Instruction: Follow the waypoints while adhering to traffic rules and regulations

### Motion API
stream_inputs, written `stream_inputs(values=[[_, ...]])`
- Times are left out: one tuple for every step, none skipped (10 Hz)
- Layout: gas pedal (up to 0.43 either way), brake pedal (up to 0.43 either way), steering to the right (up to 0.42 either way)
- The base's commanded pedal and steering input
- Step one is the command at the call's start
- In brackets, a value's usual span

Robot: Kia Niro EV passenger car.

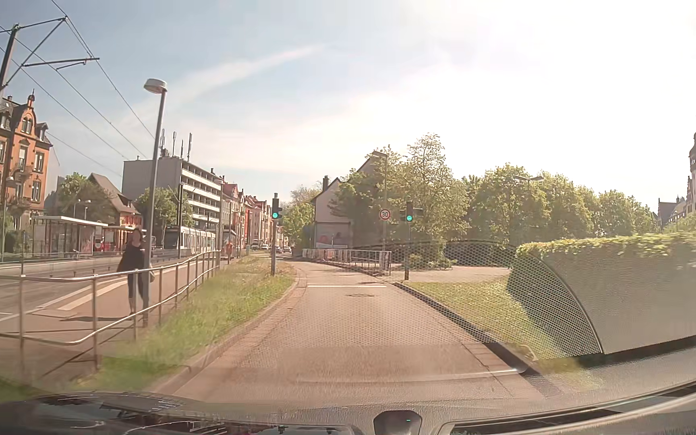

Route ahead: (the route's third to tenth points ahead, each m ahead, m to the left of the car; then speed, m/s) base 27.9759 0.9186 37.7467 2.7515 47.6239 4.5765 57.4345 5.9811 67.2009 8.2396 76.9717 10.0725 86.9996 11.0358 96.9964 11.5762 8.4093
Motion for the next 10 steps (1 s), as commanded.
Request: stream_inputs(values=[[0.0, 0.0, -0.001], [0.0, 0.0, -0.001], [0.0, 0.0, -0.002], [0.0, 0.0, -0.003], [0.0, 0.0, -0.003], [0.0, 0.0, -0.003], [0.0, 0.0, -0.004], [0.0, 0.0, -0.004], [0.0, 0.0, -0.008], [0.0, 0.0, -0.011]])
